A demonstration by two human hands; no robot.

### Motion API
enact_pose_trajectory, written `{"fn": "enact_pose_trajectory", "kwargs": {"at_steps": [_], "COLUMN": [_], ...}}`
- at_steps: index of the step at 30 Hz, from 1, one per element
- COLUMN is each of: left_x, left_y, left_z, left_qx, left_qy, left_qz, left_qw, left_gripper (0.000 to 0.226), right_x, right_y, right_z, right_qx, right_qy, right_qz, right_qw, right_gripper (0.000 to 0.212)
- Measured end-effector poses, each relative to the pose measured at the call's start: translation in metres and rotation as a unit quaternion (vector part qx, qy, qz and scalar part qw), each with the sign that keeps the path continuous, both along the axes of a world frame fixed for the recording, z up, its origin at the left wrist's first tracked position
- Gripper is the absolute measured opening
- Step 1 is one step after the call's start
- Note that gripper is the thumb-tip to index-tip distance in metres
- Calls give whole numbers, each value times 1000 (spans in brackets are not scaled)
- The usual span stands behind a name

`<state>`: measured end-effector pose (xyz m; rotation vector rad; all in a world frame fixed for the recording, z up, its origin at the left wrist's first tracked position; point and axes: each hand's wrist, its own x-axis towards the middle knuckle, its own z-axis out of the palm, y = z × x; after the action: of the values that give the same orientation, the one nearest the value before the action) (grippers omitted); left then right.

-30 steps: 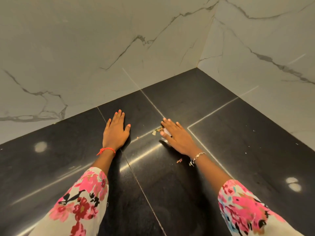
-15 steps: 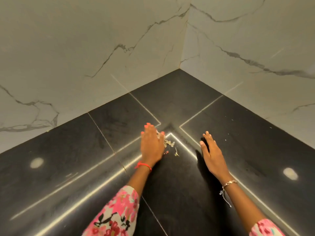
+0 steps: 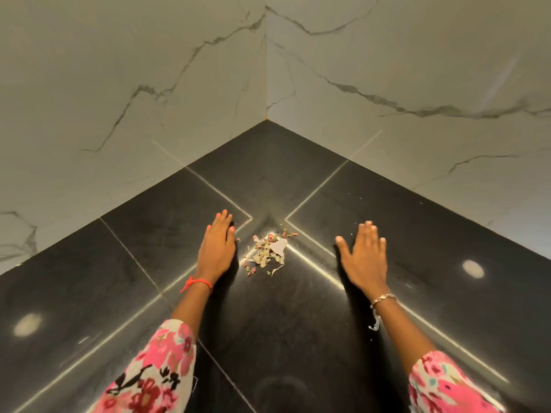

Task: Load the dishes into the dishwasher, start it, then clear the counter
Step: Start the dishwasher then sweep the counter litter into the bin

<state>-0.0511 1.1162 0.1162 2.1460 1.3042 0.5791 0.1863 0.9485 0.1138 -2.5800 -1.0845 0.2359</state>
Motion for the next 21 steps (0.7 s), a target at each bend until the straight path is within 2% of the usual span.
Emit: {"fn": "enact_pose_trajectory", "kwargs": {"at_steps": [2,4,6,9,13,15,17,19,21], "left_x": [-3,-2,-2,-2,1,1,1,1,1], "left_y": [6,10,12,14,13,14,15,15,14], "left_z": [-8,-13,-16,-19,-20,-20,-19,-20,-20], "left_qx": [30,52,53,56,65,67,69,69,67], "left_qy": [43,54,41,29,22,21,23,26,27], "left_qz": [-15,-18,-16,-8,3,9,11,13,15], "left_qw": [999,997,998,998,998,998,997,997,997], "left_gripper": [44,44,43,42,42,42,43,43,43], "right_x": [-26,-38,-16,58,136,129,102,67,33], "right_y": [12,22,36,53,61,69,74,72,63], "right_z": [1,7,18,23,10,2,-1,0,6], "right_qx": [13,37,92,92,-46,-74,-62,-49,-25], "right_qy": [19,102,154,50,31,-15,-49,-52,-9], "right_qz": [111,203,192,106,17,35,86,160,258], "right_qw": [994,973,965,989,998,996,993,985,966], "right_gripper": [73,68,66,64,77,80,80,82,87]}}
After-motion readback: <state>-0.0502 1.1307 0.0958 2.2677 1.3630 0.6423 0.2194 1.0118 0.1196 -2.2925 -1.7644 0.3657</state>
